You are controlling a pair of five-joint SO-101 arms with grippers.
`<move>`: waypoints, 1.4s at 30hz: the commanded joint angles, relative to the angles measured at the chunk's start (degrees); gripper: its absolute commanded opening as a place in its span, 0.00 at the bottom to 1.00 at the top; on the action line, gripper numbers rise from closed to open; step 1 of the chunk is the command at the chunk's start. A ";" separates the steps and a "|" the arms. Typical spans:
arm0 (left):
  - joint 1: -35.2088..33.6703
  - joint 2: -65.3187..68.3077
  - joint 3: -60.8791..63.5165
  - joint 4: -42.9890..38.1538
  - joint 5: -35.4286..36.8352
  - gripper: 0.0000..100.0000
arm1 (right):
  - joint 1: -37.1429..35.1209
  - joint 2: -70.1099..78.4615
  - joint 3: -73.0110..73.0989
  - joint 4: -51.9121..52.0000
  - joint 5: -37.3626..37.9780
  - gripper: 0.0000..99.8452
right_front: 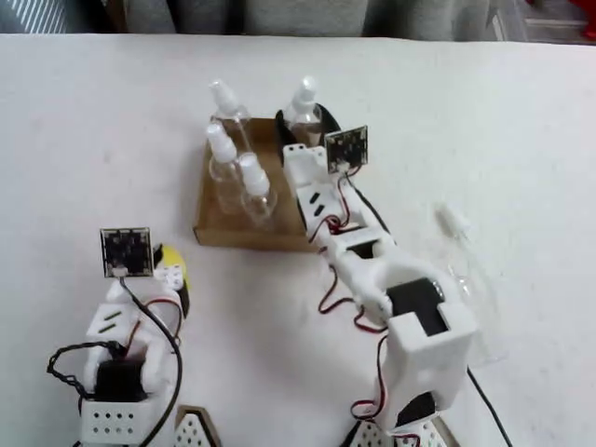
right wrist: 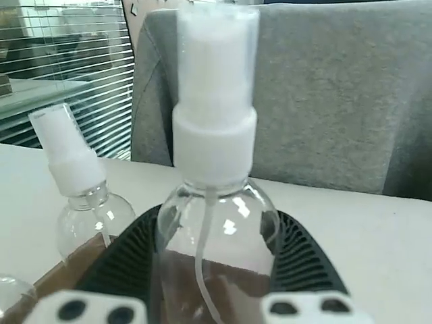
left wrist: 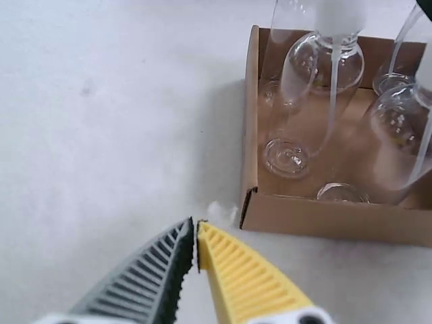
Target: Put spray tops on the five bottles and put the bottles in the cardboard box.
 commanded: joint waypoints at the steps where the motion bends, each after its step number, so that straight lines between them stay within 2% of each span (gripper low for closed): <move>1: -0.31 -0.66 -0.09 -0.18 -0.70 0.03 | 0.84 0.75 -4.48 -1.27 0.62 0.02; 8: -0.31 -0.66 -0.09 -0.18 -0.70 0.03 | 2.95 4.35 -8.70 -0.84 0.44 0.02; 35: -0.48 -0.66 -0.09 -0.09 -0.70 0.03 | 2.51 7.16 -10.73 -0.75 0.53 0.02; 42: -0.57 -0.66 -0.09 -0.09 -0.70 0.03 | 2.59 12.70 -14.86 -0.75 0.62 0.02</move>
